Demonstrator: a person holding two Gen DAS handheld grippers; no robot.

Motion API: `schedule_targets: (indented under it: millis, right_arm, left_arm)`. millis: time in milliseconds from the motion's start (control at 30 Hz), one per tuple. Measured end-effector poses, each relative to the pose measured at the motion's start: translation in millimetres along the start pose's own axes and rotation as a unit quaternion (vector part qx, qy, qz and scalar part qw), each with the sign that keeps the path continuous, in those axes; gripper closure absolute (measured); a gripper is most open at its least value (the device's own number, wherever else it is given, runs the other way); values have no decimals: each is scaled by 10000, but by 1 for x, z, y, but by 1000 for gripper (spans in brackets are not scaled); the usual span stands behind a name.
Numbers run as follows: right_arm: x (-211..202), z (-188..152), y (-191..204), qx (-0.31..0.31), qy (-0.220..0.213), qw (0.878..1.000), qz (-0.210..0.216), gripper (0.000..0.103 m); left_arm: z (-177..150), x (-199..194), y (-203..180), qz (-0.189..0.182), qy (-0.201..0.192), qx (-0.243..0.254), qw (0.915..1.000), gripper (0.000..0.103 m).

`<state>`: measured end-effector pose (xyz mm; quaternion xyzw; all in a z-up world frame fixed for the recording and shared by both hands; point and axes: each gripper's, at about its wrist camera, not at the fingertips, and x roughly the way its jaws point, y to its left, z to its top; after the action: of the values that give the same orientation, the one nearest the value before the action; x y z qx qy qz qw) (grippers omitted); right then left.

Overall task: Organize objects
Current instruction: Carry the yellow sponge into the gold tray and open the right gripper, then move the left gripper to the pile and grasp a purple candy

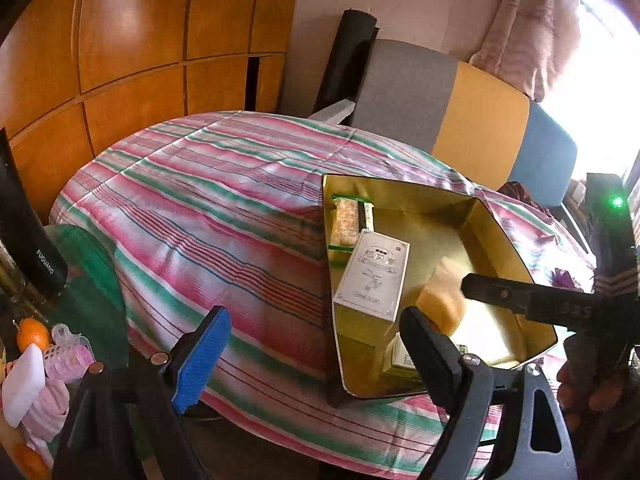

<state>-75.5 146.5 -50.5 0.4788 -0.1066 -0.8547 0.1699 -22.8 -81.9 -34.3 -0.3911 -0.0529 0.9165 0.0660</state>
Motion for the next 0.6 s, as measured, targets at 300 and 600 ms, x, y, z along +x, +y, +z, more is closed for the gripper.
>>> schedule_targets:
  millis: [300,600]
  right_arm:
    - [-58,-17,-17,52,-697,9971,-307,9]
    - [-135,-50,-104,921,-1282,9834,-897,6]
  left_arm:
    - [3,-4,-26,-337,34,300,9990,15]
    - [5,-1,-79,-904,285,802,9923,15]
